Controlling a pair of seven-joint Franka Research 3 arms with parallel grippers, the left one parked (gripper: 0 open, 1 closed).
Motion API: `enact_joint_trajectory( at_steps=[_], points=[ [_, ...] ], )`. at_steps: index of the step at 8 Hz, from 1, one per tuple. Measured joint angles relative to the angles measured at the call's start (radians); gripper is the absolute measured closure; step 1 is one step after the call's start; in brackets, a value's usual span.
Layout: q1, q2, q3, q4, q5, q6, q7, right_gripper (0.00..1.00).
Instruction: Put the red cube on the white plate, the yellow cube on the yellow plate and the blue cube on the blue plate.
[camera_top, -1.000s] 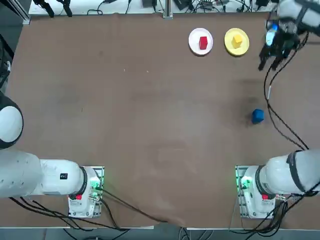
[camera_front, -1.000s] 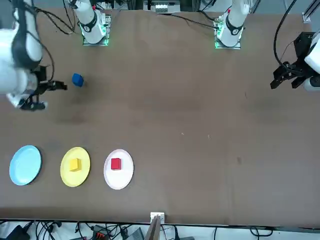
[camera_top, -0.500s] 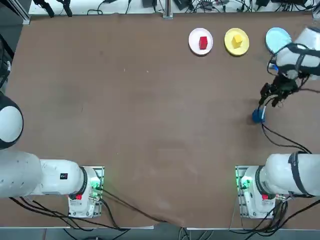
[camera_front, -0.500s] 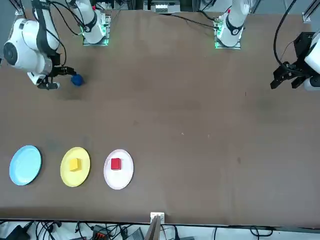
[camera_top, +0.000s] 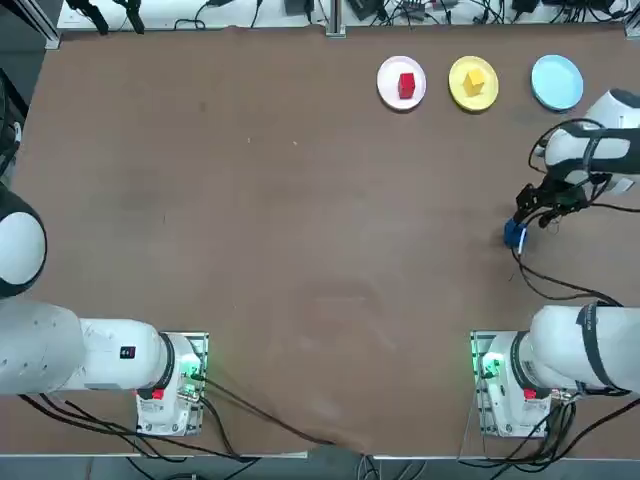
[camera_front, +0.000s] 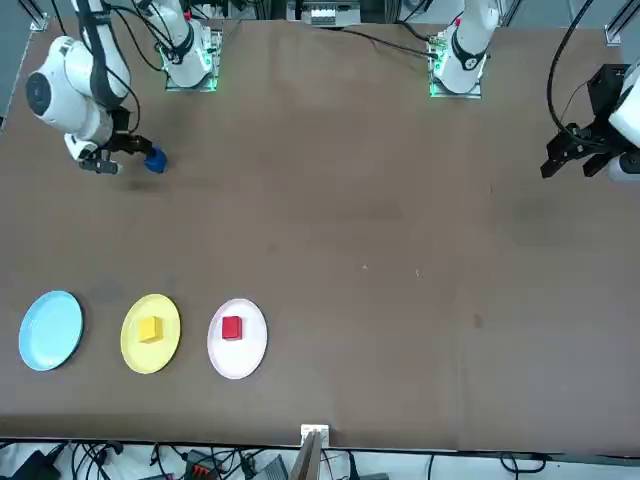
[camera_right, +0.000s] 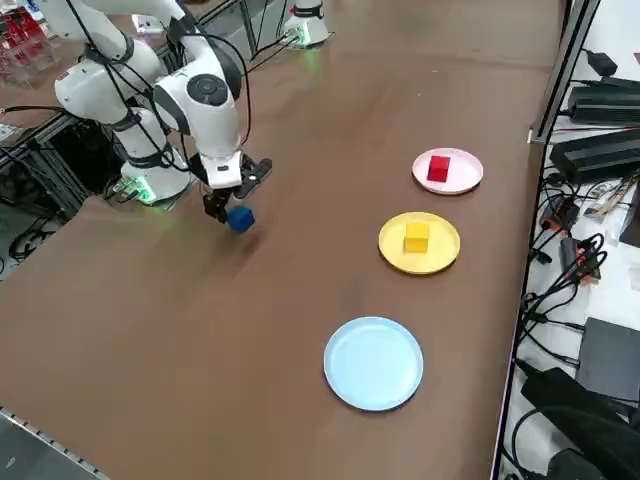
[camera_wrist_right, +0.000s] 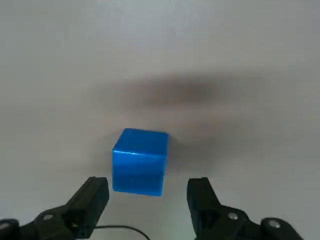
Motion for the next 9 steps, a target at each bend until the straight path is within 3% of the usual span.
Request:
enact_joint_trajectory(
  at_steps=[5,9],
  points=[
    [0.000,0.051,0.001,-0.056,0.000,0.168,0.009,0.04],
    [0.007,0.061,0.007,-0.056,0.001,0.182,0.048,0.04]
  ],
)
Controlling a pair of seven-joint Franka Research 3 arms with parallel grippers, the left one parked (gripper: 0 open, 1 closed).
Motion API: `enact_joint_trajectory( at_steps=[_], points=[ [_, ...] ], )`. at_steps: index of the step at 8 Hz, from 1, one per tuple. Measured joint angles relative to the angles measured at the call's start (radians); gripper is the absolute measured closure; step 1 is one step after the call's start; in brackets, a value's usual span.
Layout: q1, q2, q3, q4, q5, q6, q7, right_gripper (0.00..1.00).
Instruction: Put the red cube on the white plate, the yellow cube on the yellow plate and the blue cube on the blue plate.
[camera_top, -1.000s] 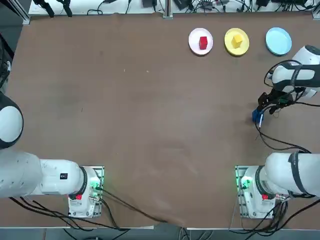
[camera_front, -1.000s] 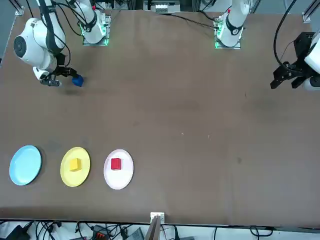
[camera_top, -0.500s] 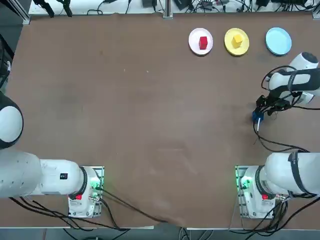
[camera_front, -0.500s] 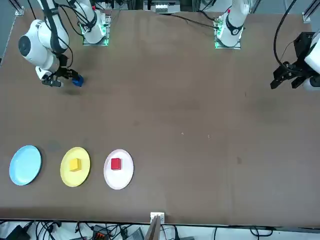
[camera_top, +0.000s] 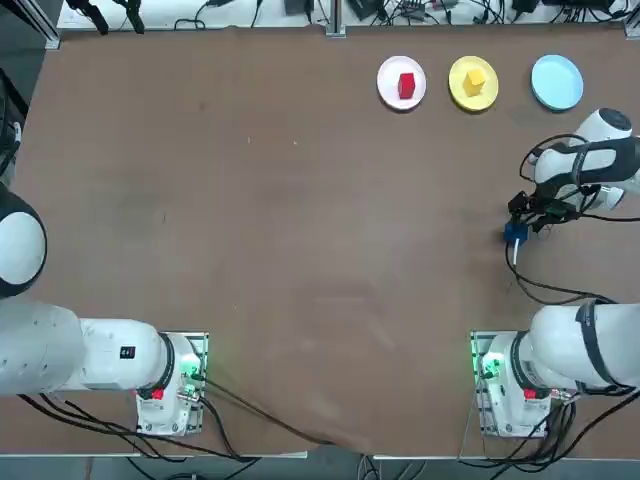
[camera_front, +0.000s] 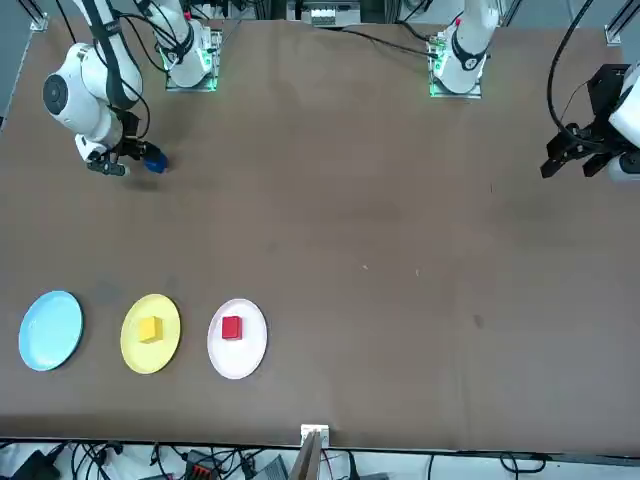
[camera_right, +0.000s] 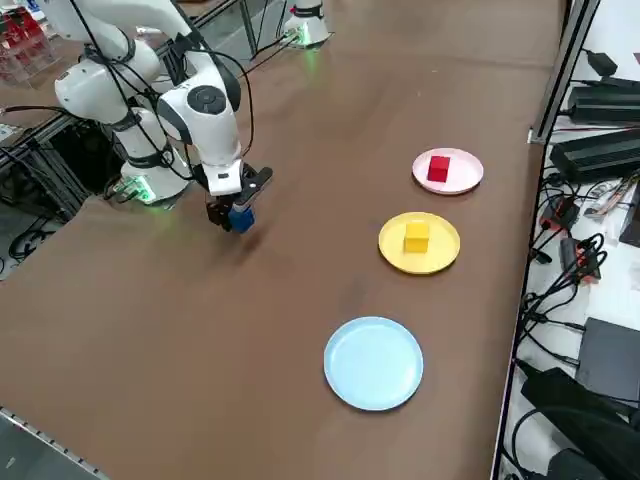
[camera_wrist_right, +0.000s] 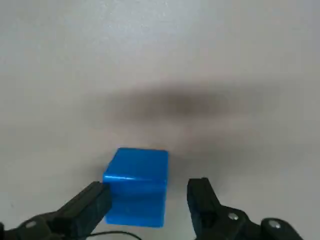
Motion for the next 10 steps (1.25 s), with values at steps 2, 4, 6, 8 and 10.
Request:
enact_joint_trajectory(
  at_steps=[2,4,6,8,10],
  points=[
    [0.022,0.000,0.004,0.000,0.000,-0.001,0.023,0.04],
    [0.031,0.001,0.006,-0.001,0.000,-0.006,0.029,0.04],
    [0.031,0.001,0.006,-0.001,0.000,-0.006,0.029,0.05],
    [0.031,0.011,0.006,-0.001,0.000,-0.002,0.029,0.07],
    [0.030,0.029,0.006,-0.003,0.000,0.010,0.029,0.12]
  ],
)
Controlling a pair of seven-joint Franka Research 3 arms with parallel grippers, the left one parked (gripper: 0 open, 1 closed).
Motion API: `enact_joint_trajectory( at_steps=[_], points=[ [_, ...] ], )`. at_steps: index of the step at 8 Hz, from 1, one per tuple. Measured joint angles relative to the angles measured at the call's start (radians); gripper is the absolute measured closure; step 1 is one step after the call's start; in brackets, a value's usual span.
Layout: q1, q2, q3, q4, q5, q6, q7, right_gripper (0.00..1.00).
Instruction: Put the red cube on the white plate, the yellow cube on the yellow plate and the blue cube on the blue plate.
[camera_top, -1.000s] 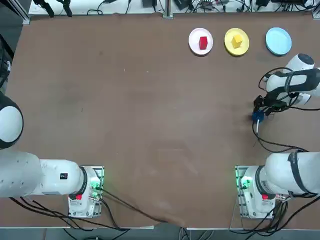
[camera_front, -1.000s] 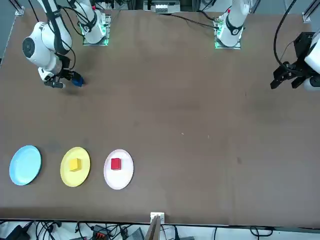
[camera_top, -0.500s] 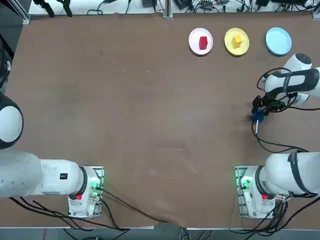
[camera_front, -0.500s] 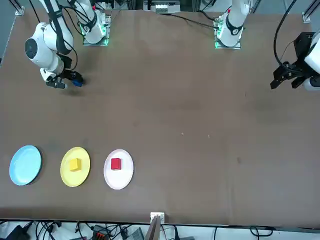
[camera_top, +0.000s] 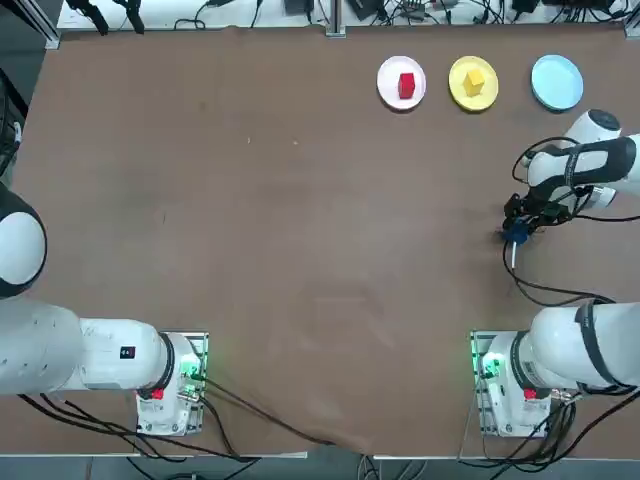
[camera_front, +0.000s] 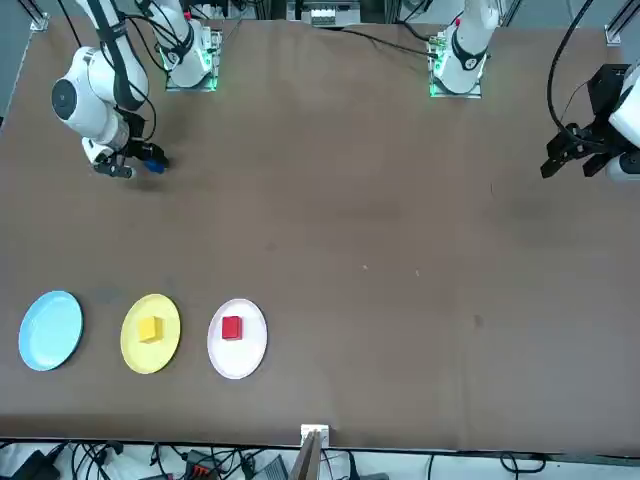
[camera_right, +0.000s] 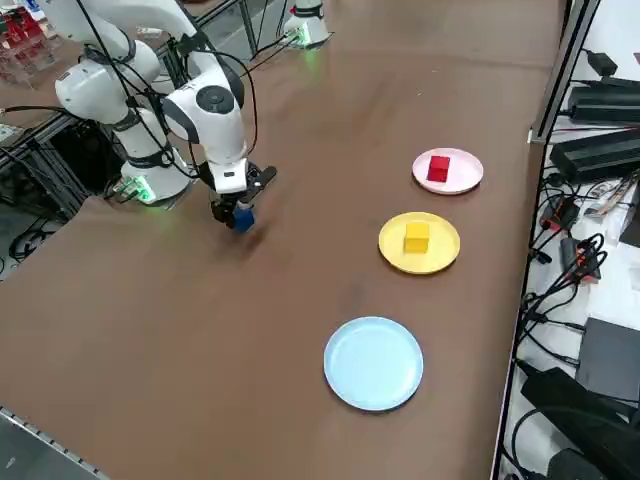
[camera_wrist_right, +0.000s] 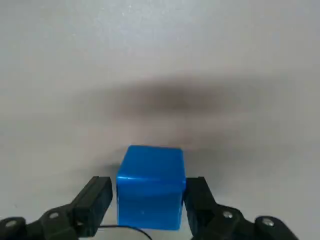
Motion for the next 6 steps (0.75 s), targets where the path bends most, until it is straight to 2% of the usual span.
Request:
enact_joint_trajectory(
  at_steps=[2,3,5,6],
  points=[
    [-0.001,0.014,0.000,-0.010,0.000,0.029,-0.001,0.16],
    [-0.001,0.011,-0.001,-0.011,0.000,0.028,-0.001,0.30],
    [-0.001,-0.009,-0.001,0.005,0.000,0.030,-0.002,0.30],
    [0.000,-0.039,0.000,0.046,0.000,-0.005,-0.003,0.30]
  ],
)
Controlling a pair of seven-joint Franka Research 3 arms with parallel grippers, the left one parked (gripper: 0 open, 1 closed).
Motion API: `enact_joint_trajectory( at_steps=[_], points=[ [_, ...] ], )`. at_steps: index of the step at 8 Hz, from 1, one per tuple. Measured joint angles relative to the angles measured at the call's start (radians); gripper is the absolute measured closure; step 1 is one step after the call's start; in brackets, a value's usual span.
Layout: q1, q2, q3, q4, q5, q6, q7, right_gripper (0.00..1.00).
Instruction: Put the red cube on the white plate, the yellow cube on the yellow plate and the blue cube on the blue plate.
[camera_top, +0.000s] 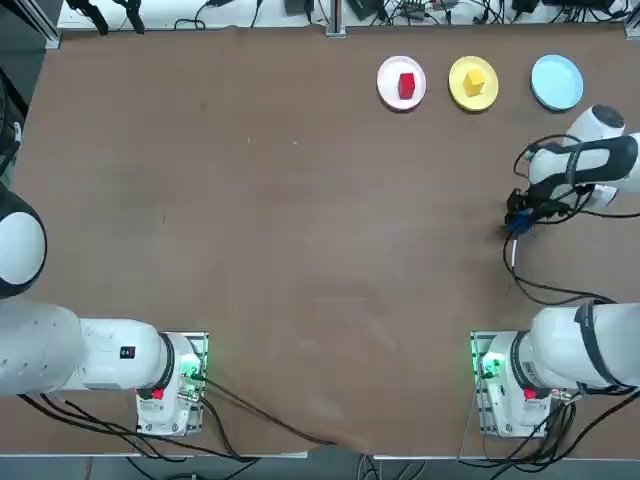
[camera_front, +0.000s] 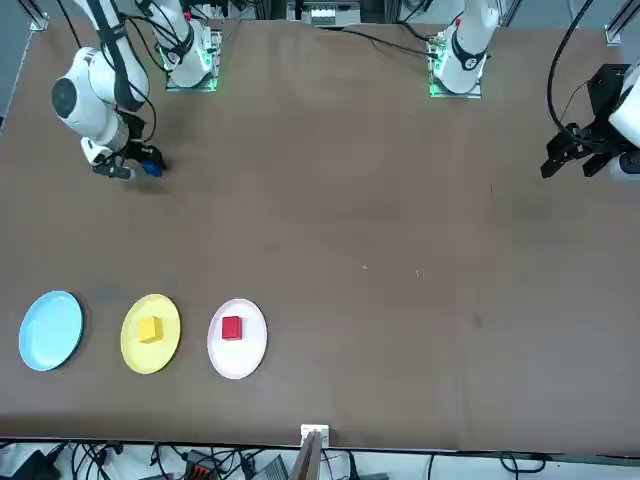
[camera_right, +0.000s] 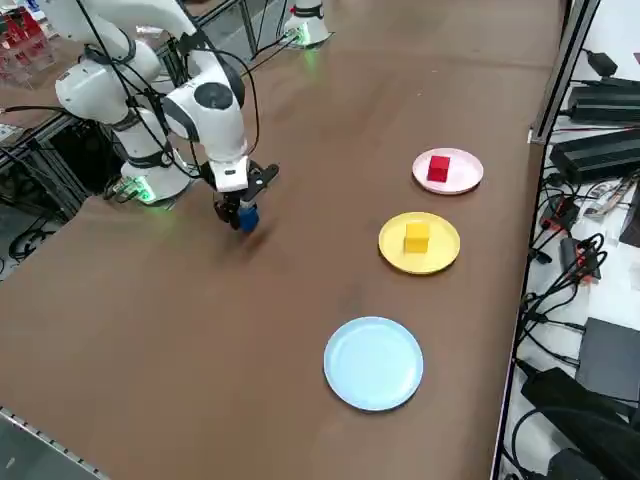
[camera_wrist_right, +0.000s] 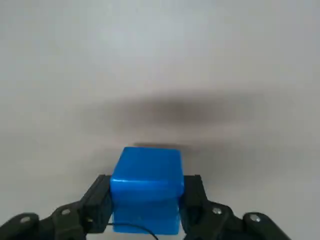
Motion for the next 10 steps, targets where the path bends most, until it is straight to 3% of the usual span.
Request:
enact_joint_trajectory(
  at_steps=[2,4,5,8,9,10],
  points=[
    [0.000,-0.035,0.000,0.200,0.000,-0.179,0.002,0.30],
    [-0.014,0.057,-0.008,0.512,0.001,-0.359,0.016,0.30],
    [-0.038,0.166,-0.014,0.688,0.001,-0.420,0.015,0.30],
    [-0.107,0.629,-0.022,1.237,-0.024,-0.460,-0.170,0.30],
    [-0.124,0.773,-0.024,1.387,-0.030,-0.434,-0.241,0.30],
    [-0.141,0.871,-0.025,1.474,-0.032,-0.380,-0.289,0.30]
  ],
)
